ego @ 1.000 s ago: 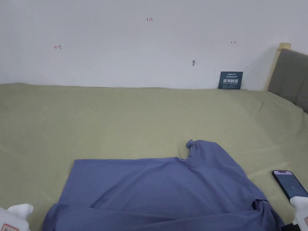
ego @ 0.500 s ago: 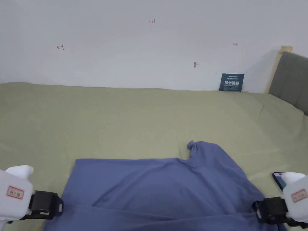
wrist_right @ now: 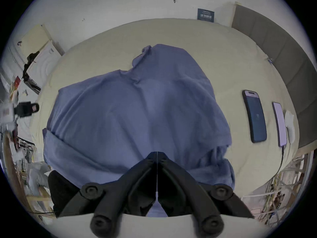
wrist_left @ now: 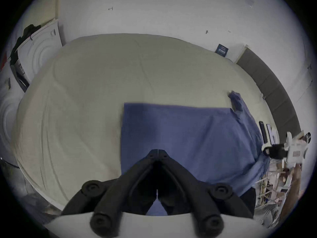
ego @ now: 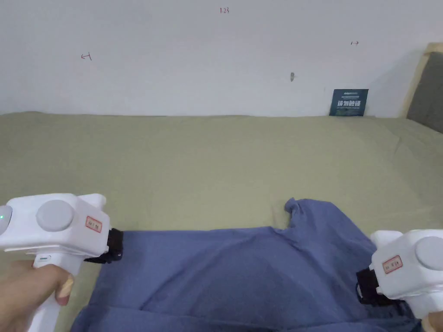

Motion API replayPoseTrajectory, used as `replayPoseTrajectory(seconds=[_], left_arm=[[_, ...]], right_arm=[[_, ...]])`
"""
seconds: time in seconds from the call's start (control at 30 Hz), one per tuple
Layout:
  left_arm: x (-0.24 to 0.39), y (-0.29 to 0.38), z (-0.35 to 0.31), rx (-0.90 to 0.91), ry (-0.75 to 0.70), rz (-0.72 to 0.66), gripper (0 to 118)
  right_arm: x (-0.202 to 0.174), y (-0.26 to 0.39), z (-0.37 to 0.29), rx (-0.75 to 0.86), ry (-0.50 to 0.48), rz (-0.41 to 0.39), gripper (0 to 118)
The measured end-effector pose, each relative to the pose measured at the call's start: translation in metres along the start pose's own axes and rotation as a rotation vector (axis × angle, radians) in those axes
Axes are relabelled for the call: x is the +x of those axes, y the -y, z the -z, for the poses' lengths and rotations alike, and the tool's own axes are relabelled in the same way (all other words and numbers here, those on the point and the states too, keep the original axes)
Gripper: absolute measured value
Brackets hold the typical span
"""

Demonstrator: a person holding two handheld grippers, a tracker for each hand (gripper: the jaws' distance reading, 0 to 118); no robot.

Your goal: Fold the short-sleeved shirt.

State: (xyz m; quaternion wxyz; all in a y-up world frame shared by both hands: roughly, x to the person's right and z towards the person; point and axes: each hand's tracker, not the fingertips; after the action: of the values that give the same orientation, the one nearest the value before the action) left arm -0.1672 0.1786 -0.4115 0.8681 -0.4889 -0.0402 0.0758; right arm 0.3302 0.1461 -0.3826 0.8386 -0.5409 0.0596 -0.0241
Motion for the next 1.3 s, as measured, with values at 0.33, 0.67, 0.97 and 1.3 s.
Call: replayPoseTrajectory(seconds=[0.33, 0.67, 0.97, 1.3], left_arm=[[-0.015, -0.075, 0.112, -0.183, -0.126, -0.023, 111], [-0.021, -0.058, 0.118, -0.193, -0.123, -0.030, 3], [-0.027, -0.071, 0.096, -0.167, -0.059, -0.058, 3], [-0.022, -0.072, 0.107, -0.195, -0.084, -0.005, 3]], right_arm=[[0.001, -0.046, 0.042, -0.036, 0.016, -0.012, 0], [0.024, -0.077, 0.038, -0.012, 0.013, 0.075, 13], [0.060, -0.155, 0.091, -0.086, 0.176, 0.059, 110], [0.073, -0.163, 0.120, -0.150, 0.179, 0.156, 21]])
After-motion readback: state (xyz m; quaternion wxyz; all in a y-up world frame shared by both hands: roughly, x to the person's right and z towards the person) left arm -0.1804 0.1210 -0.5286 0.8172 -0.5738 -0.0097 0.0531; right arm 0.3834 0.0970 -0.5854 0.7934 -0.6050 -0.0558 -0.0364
